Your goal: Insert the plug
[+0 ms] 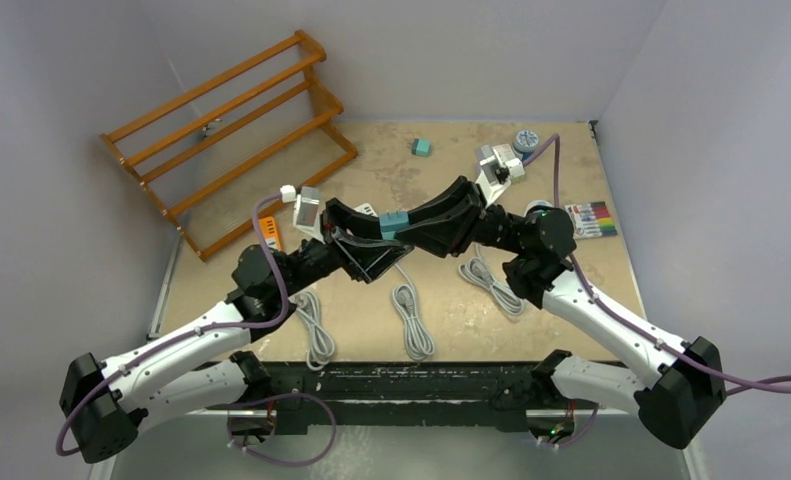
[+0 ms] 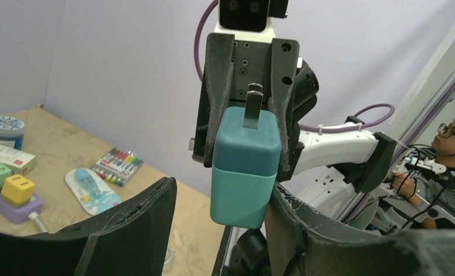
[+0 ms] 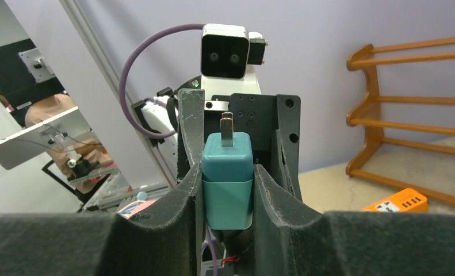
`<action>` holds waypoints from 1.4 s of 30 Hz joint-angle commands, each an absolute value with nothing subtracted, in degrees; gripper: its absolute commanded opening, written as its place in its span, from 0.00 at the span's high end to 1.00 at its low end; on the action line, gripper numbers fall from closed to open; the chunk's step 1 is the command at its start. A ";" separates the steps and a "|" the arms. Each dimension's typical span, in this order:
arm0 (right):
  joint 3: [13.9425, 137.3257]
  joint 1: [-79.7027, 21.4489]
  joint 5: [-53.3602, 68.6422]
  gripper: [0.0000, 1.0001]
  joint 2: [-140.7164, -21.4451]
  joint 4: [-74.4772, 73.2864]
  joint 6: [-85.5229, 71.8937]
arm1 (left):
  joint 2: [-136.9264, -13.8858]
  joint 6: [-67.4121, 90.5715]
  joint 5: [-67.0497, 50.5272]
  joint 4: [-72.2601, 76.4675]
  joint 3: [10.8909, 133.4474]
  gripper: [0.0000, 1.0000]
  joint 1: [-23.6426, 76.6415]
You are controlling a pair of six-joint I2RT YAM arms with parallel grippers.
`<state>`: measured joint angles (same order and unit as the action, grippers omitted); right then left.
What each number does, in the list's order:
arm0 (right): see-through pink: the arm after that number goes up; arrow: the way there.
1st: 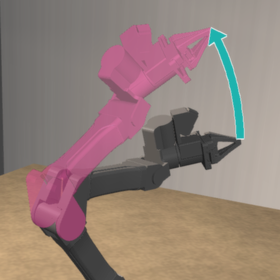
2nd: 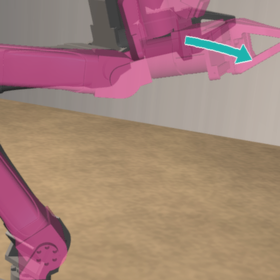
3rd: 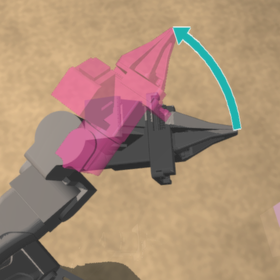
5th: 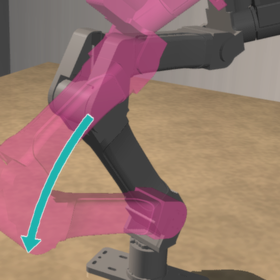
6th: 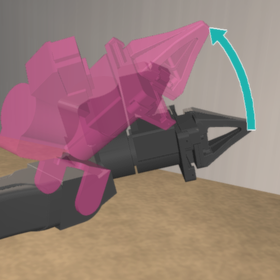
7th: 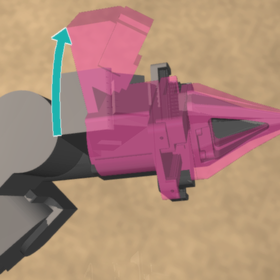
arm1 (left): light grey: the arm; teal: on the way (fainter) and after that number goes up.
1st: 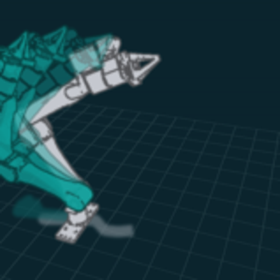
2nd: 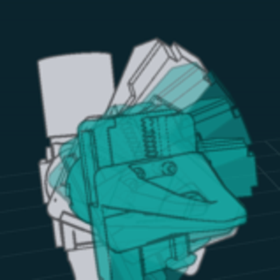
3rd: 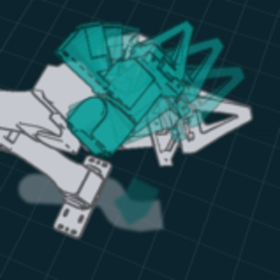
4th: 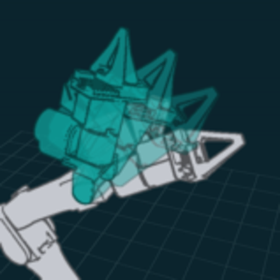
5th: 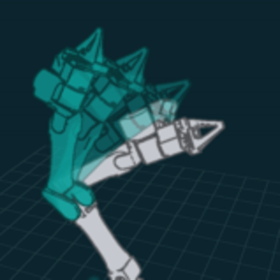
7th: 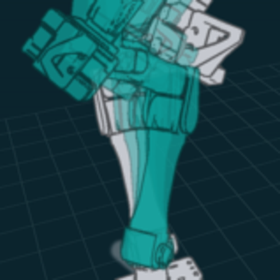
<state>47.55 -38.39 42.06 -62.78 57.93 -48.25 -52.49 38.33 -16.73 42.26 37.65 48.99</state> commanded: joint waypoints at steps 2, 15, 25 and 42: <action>49.47 -38.94 42.99 1.00 -60.11 56.30 -45.91 | -48.87 33.51 -14.69 34.84 38.39 0.44 49.13; 54.72 -38.86 45.88 1.00 -55.37 35.16 -32.63 | -43.71 28.97 -9.63 16.87 42.94 0.28 49.04; 62.80 -38.91 48.16 1.00 -50.99 5.33 -17.98 | -34.90 27.83 -13.81 1.29 51.52 0.23 49.07; 68.62 -38.85 50.72 1.00 -54.57 -4.96 -9.94 | -51.28 27.53 -32.96 -4.38 65.32 0.54 49.07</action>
<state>66.11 -38.63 49.47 -55.44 -6.79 -11.66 -52.58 26.41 -31.33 -7.77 62.61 49.15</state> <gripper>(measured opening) 0.315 0.505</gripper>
